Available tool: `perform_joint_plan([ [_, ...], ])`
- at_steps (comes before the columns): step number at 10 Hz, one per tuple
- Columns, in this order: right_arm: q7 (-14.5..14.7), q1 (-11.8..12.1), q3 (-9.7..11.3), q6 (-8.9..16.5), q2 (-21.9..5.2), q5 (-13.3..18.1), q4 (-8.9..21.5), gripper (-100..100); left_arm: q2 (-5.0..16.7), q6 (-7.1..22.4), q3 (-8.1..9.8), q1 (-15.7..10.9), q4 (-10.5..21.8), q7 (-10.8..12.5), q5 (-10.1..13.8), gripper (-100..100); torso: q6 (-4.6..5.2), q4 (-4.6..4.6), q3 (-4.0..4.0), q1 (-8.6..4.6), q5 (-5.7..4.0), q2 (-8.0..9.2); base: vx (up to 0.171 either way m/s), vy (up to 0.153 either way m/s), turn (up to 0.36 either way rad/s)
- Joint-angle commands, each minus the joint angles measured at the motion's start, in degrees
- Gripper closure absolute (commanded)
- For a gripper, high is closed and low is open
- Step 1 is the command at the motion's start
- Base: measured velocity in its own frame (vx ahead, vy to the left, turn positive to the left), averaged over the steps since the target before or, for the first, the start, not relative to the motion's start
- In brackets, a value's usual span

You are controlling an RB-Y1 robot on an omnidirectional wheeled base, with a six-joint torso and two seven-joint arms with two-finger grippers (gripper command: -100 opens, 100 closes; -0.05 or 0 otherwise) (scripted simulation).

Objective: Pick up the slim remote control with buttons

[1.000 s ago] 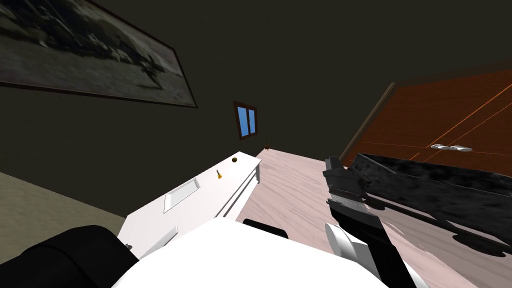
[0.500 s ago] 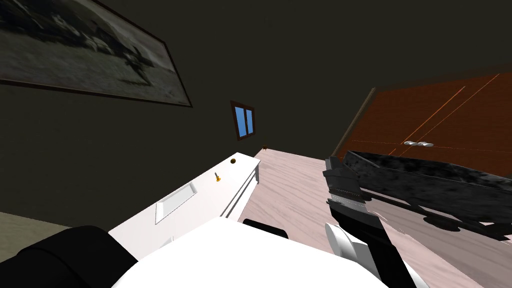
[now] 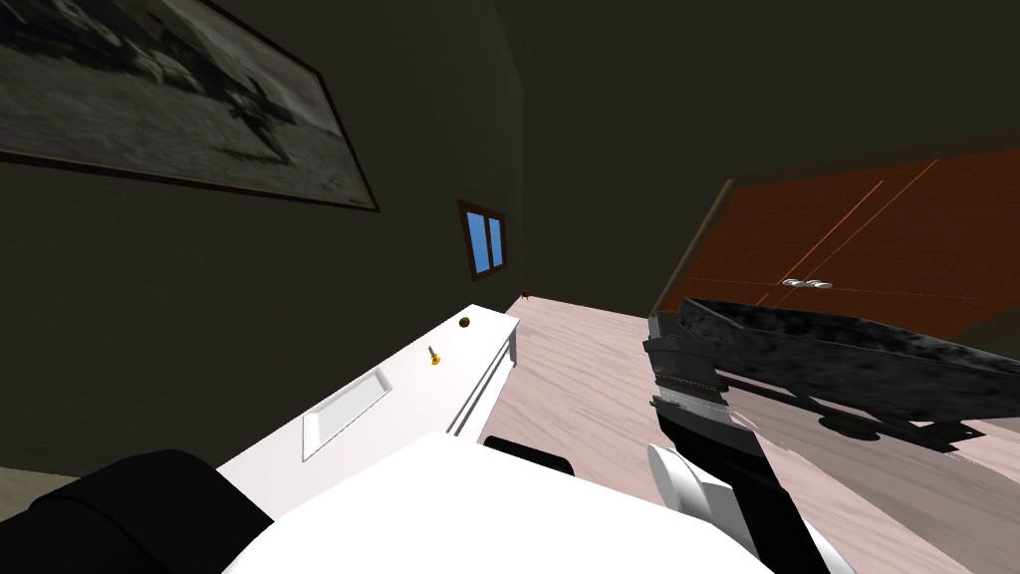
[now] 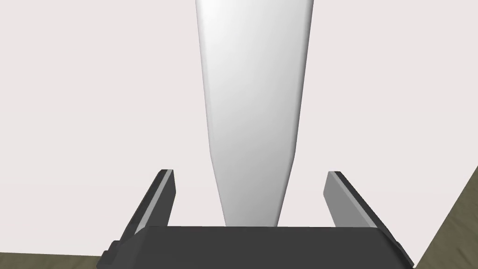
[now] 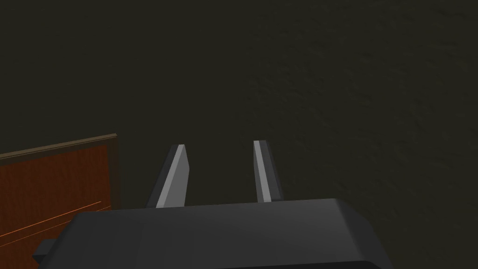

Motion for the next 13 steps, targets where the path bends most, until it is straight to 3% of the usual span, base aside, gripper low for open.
perform_joint_plan([
  [1,0.0,0.0,0.0,0.0,0.0,0.0,0.0,0,-0.9,1.92,0.39,-0.71,1.73,0.85,0.94,-100,0.0,0.0,0.0,0.0,0.0,0.0,-0.007,0.089,-0.128],
  [3,0.0,0.0,0.0,0.0,0.0,0.0,0.0,0,-1.18,1.87,0.1,-0.63,0.58,1.74,0.47,-100,-0.02,0.0,-0.01,0.11,0.02,-0.01,-0.001,0.056,-0.023],
  [4,0.0,0.0,0.0,0.0,0.0,0.0,0.0,0,-1.12,1.83,0.13,-0.71,0.9,1.51,0.54,0,-0.02,-0.01,-0.01,-0.05,-0.01,-0.02,0.0,0.007,-0.001],
  [5,0.0,0.0,0.0,0.0,0.0,0.0,0.0,0,-2.38,0.06,-0.62,-1.69,1.37,1.91,-0.18,-100,-0.02,-0.01,-0.01,-0.15,-0.04,-0.02,-0.016,0.033,0.024],
  [7,0.0,0.0,0.0,0.0,0.0,0.0,0.0,0,-3.64,-1.71,-1.37,-2.67,1.88,2.28,-0.9,-100,-0.02,0.0,0.02,-0.05,-0.01,0.03,-0.017,0.045,0.015],
  [8,0.0,0.0,0.0,0.0,0.0,0.0,0.0,0,-2.99,-1.06,-1.18,-2.72,2.22,2.08,-0.72,-100,-0.02,0.01,0.01,-0.03,0.0,0.02,-0.005,0.022,-0.001],
  [9,0.0,0.0,0.0,0.0,0.0,0.0,0.0,0,-3.1,-1.32,-1.26,-2.79,2.2,2.2,-0.8,100,-0.02,0.0,0.0,-0.11,-0.03,0.0,0.0,0.0,0.0],
  [13,0.0,0.0,0.0,0.0,0.01,0.0,0.0,0,-3.16,-1.18,-1.27,-2.75,2.26,2.2,-0.79,100,0.01,0.01,0.0,-0.03,-0.01,-0.01,0.0,0.0,0.0],
])
